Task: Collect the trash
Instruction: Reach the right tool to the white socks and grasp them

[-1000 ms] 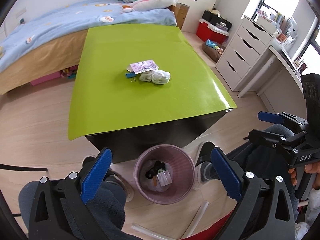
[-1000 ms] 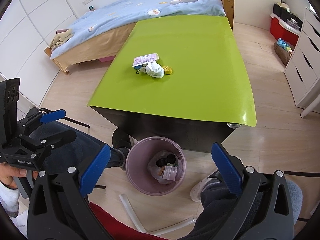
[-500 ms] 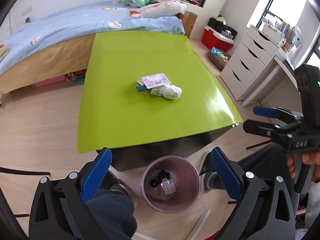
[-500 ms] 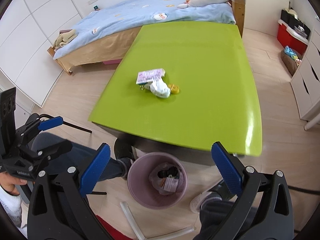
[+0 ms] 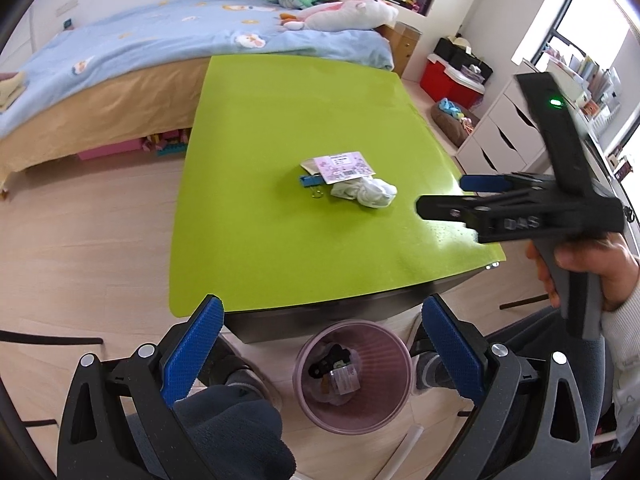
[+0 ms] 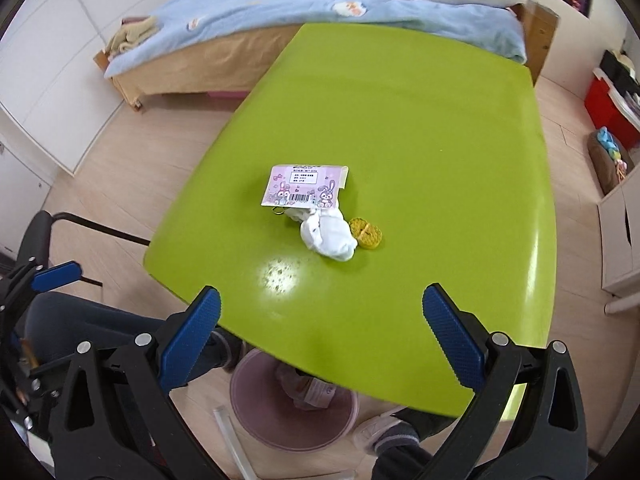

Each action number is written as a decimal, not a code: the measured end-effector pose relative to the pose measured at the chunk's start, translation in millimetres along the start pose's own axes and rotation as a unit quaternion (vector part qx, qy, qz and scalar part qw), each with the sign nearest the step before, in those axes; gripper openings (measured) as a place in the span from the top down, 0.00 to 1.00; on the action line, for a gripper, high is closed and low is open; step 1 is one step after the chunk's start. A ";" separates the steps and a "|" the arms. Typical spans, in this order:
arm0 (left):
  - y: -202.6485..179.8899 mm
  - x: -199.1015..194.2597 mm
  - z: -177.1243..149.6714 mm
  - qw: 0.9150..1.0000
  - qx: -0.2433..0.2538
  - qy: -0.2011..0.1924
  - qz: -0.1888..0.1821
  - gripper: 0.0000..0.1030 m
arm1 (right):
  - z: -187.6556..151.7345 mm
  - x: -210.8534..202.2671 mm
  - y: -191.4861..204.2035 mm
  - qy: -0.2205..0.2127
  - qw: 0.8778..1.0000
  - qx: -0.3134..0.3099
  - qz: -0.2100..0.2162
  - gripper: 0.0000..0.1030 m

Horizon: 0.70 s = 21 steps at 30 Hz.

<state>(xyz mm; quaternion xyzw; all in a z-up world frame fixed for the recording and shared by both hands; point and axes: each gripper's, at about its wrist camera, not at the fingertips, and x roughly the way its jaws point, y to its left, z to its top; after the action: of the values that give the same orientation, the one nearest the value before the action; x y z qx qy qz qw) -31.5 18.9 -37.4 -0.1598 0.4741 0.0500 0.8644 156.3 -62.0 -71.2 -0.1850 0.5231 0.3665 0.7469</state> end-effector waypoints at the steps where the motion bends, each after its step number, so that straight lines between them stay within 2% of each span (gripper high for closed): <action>1: 1.8 0.7 0.2 1.000 -0.002 0.001 0.000 0.07 | 4.4 7.2 0.2 0.006 1.000 -0.005 -0.002 0.04; 5: 7.4 2.1 0.8 1.000 -0.012 0.002 0.000 0.07 | 17.2 30.9 0.5 0.025 1.000 -0.017 -0.007 0.05; 8: 10.4 3.0 1.2 1.000 -0.017 0.002 -0.002 0.07 | 23.6 45.1 -0.2 0.042 0.999 -0.021 -0.015 0.22; 10: 13.2 4.4 0.7 1.000 -0.024 0.003 -0.005 0.07 | 26.9 53.3 0.8 0.051 0.998 -0.026 -0.017 0.24; 12: 15.4 5.5 0.7 1.000 -0.030 0.004 -0.008 0.07 | 29.7 57.2 1.4 0.053 0.998 -0.029 -0.019 0.33; 16: 16.0 6.6 0.1 0.999 -0.032 0.003 -0.011 0.07 | 32.4 63.0 0.6 0.057 0.997 -0.031 -0.029 0.41; 18: 17.0 6.5 0.2 0.999 -0.036 0.002 -0.010 0.07 | 31.7 64.1 0.5 0.058 0.997 -0.030 -0.033 0.55; 21: 17.9 7.2 0.8 0.999 -0.040 0.001 -0.011 0.07 | 31.0 66.2 2.0 0.057 0.997 -0.034 -0.035 0.65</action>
<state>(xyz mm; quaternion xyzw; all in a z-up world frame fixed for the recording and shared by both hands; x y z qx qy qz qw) -31.1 35.6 -47.1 -0.1993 0.4709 0.0597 0.8573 187.0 -16.8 -119.8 -0.2491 0.5453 0.3470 0.7213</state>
